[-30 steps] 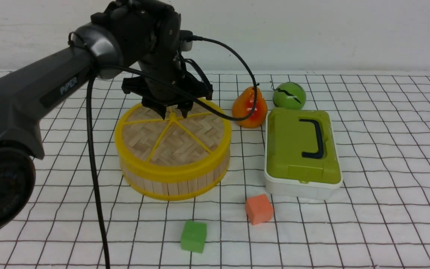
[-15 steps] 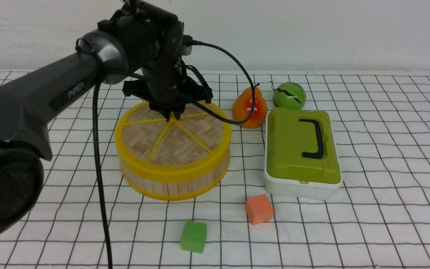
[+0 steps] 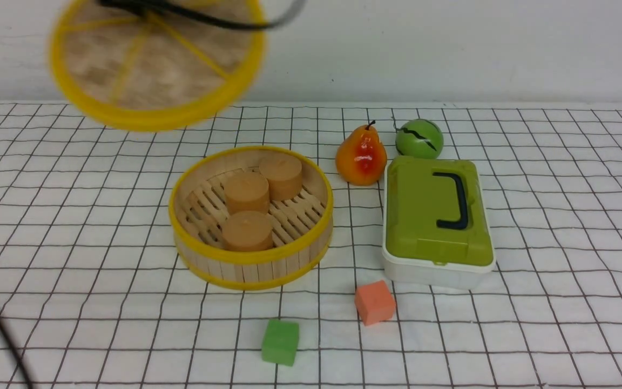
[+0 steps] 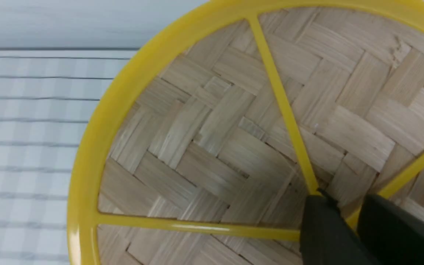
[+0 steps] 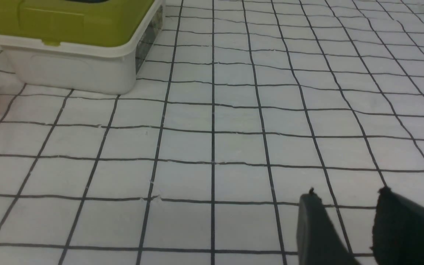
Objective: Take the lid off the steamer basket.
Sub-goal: Use the left arm to place the steamer lid on the table
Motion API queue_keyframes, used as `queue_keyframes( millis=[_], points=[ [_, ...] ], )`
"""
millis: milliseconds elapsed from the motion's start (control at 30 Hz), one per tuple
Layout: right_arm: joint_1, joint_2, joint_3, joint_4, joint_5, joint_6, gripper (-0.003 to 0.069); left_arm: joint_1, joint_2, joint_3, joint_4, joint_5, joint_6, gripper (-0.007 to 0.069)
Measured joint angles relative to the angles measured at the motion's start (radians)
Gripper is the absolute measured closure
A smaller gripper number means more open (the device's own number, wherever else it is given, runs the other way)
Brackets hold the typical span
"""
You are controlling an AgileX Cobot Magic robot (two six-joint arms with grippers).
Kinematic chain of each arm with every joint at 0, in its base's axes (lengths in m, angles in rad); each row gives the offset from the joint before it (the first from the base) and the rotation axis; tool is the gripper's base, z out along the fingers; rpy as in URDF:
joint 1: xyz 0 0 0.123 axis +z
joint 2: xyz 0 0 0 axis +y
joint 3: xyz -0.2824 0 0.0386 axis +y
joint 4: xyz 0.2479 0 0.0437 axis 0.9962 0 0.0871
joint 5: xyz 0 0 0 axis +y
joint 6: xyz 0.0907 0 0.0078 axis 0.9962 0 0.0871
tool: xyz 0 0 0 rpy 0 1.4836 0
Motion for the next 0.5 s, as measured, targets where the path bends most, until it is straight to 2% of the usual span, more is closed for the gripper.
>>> queue_keyframes(
  millis=[133,167,233,333,500],
  points=[
    [0.000,0.000,0.000,0.000,0.000,0.000,0.0419,0.161,-0.052,0.216,0.002,-0.053,-0.033,0.0522],
    [0.000,0.000,0.000,0.000,0.000,0.000,0.0419,0.161,-0.052,0.228,0.002,-0.053,-0.035,0.0522],
    [0.000,0.000,0.000,0.000,0.000,0.000,0.0419,0.229,-0.029,0.374,-0.002,-0.138,-0.073,0.0522],
    [0.000,0.000,0.000,0.000,0.000,0.000,0.0419,0.286,0.038,0.520,-0.007,-0.269,-0.152,0.0522],
    [0.000,0.000,0.000,0.000,0.000,0.000,0.0419,0.304,0.146,0.572,-0.009,-0.378,-0.221,0.0522]
  ],
)
